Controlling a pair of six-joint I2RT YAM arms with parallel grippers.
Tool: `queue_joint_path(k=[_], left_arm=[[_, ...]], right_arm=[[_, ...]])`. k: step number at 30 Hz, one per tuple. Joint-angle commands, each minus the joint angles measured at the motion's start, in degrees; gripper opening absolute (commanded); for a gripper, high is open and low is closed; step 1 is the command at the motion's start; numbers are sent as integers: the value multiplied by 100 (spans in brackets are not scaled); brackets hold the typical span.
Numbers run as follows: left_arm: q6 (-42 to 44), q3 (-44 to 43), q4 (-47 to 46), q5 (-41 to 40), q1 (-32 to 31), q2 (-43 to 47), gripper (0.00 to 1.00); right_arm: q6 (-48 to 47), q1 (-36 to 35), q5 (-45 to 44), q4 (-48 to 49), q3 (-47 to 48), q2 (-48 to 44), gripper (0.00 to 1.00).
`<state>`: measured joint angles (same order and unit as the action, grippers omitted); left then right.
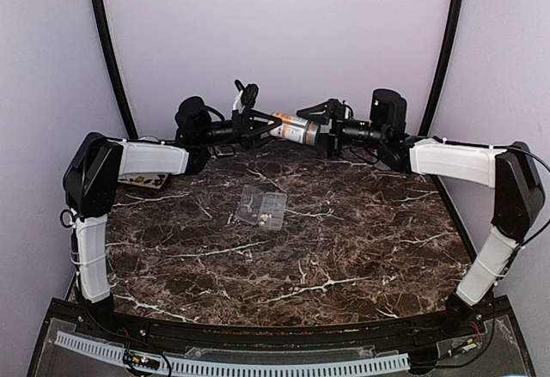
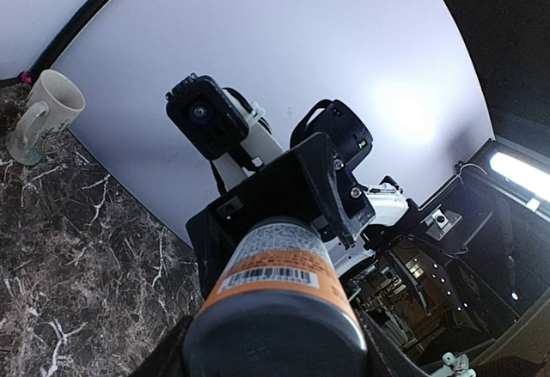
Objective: Sort the pills into containers
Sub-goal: Place the pill bottle at the center of the board.
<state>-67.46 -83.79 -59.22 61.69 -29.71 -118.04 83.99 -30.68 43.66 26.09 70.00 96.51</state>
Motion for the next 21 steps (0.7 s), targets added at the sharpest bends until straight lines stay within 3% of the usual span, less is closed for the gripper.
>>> queue_joint_path(k=[1,8,21], left_arm=[[295,50,156,-206,71,378,0],[330,17,191,-185,73,343,0],[265,-96,209,-167,80,212,0]], right_arm=[[-407,20,-2,-227,275,-221,70],[-693,18,21,-616,488,-181,65],[-897,-7,62,-951,764,-50,44]])
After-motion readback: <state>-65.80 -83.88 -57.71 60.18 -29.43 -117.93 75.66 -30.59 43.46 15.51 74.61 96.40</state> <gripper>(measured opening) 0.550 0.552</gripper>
